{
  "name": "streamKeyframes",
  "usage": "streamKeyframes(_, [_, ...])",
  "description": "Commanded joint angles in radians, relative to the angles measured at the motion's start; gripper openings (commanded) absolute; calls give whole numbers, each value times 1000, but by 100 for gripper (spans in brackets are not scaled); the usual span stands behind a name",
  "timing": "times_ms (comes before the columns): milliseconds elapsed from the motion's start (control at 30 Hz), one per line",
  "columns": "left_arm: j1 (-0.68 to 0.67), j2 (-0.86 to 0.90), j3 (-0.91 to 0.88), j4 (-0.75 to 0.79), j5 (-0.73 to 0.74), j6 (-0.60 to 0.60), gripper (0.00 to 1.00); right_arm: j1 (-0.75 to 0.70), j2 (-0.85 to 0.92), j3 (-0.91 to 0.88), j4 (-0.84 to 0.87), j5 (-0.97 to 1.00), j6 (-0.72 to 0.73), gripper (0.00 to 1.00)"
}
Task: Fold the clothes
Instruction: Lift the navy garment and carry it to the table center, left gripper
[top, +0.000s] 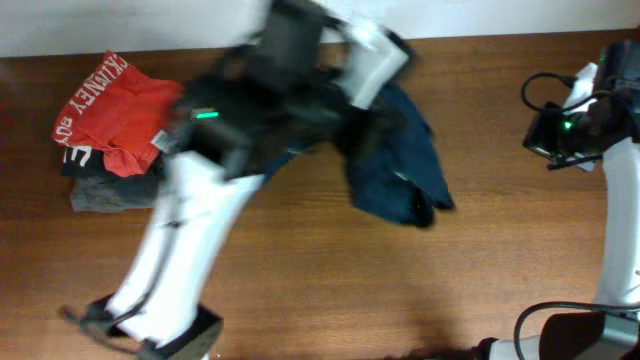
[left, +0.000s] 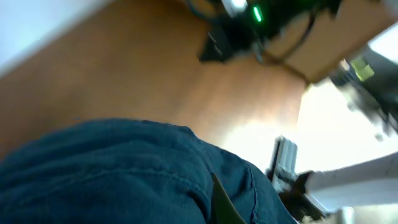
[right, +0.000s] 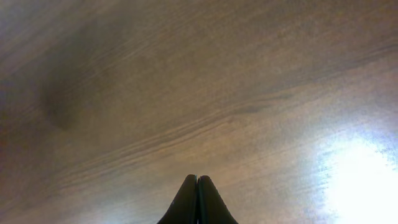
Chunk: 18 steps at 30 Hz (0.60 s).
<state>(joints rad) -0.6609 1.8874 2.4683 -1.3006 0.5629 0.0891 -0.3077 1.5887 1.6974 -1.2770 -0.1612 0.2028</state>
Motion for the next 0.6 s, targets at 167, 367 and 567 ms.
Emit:
streamKeyframes(167, [-204, 74, 12, 28, 13, 51, 1, -42, -24, 19, -5, -30, -26, 4])
streamKeyframes(367, [-179, 74, 14, 39, -105, -146, 1, -42, -24, 19, 4, -30, -30, 4])
streamKeyframes(567, [-59, 112, 14, 57, -116, -300, 0, -42, -24, 19, 15, -30, -30, 4])
